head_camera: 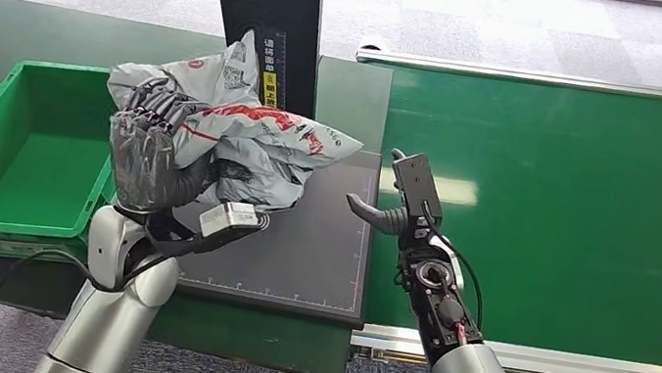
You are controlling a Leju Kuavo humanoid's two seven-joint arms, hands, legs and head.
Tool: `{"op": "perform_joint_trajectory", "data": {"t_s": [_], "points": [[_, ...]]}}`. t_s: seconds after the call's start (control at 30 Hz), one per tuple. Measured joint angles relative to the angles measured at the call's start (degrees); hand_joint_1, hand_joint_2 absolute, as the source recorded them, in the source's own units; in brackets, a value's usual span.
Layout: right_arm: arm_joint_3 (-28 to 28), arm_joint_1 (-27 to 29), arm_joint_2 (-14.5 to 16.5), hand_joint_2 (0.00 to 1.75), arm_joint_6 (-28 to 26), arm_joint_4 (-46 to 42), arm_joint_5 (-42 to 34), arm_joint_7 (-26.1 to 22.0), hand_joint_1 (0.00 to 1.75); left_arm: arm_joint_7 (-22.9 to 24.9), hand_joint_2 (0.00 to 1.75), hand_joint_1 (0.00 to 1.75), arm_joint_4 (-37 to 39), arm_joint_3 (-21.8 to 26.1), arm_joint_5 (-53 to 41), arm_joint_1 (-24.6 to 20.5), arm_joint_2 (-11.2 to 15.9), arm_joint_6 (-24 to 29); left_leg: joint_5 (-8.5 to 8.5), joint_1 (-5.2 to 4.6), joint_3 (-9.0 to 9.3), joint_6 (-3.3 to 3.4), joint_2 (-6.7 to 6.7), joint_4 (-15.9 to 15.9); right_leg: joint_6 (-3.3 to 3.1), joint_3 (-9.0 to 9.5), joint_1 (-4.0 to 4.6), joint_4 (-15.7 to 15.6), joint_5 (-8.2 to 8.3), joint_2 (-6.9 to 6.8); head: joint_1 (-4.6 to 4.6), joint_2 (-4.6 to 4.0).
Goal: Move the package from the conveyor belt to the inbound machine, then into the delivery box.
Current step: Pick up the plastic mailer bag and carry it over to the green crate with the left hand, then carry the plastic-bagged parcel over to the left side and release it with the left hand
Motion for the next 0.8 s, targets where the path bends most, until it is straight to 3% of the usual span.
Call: {"op": "perform_joint_trajectory", "data": {"t_s": [0.17, 0.27, 0.4, 0.5, 0.7, 0.77, 0.8], "points": [[0.0, 1.19, -0.3, 1.75, -0.42, -1.34, 0.01, -0.66, 0.0, 11.16, 1.75, 1.74, 1.72, 6.28, -11.44, -5.16, 1.6, -0.05, 0.01, 0.01, 0.01, -0.01, 0.04, 0.0, -0.01, -0.02, 0.01, 0.0, 0.01, 0.03, 0.0, -0.01], [0.0, 2.0, -0.63, 1.75, -0.6, -2.4, -0.22, -0.68, 0.0, 19.19, 1.75, 1.71, 8.11, 10.06, -12.4, -9.86, 4.77, -0.29, 0.06, 0.05, 0.02, -0.07, 0.05, 0.0, -0.04, -0.04, 0.05, 0.02, 0.03, 0.05, 0.0, -0.01], [-0.03, 2.68, -1.24, 1.75, -0.9, -3.31, -0.38, -0.68, 0.0, 25.82, 1.75, 1.73, 17.05, 13.45, -12.28, -14.4, 8.93, -0.74, 0.1, 0.09, -0.01, -0.13, 0.07, 0.0, -0.06, -0.07, 0.09, 0.03, 0.04, 0.08, 0.01, -0.01], [-0.07, 2.82, -1.52, 1.75, -1.22, -3.6, -0.38, -0.74, 0.0, 27.27, 1.75, 1.75, 23.67, 15.62, -10.94, -17.16, 11.88, -0.67, 0.1, 0.09, -0.06, -0.13, 0.08, 0.0, -0.06, -0.09, 0.09, 0.04, 0.04, 0.09, 0.02, -0.01], [-0.24, 3.14, -1.95, 1.75, -1.52, -4.29, -0.66, -1.09, 0.0, 25.37, 1.75, 1.71, 31.46, 22.21, -6.46, -19.83, 16.73, -0.15, 0.09, 0.09, -0.13, -0.14, 0.18, 0.0, -0.06, -0.22, 0.09, 0.04, 0.04, 0.23, 0.02, -0.01], [-0.26, 3.3, -2.05, 1.75, -1.62, -4.65, -0.74, -1.1, 0.0, 24.46, 1.75, 1.62, 32.61, 25.34, -6.86, -20.08, 17.68, -0.1, 0.09, 0.09, -0.16, -0.14, 0.17, 0.0, -0.06, -0.24, 0.09, 0.04, 0.04, 0.23, 0.02, -0.01], [-0.26, 3.34, -2.06, 1.75, -1.63, -4.79, -0.75, -1.1, 0.0, 23.92, 1.75, 1.35, 33.02, 27.01, -7.28, -20.15, 17.92, -0.09, 0.09, 0.1, -0.17, -0.14, 0.16, 0.0, -0.06, -0.25, 0.09, 0.04, 0.04, 0.23, 0.02, -0.01]]}}
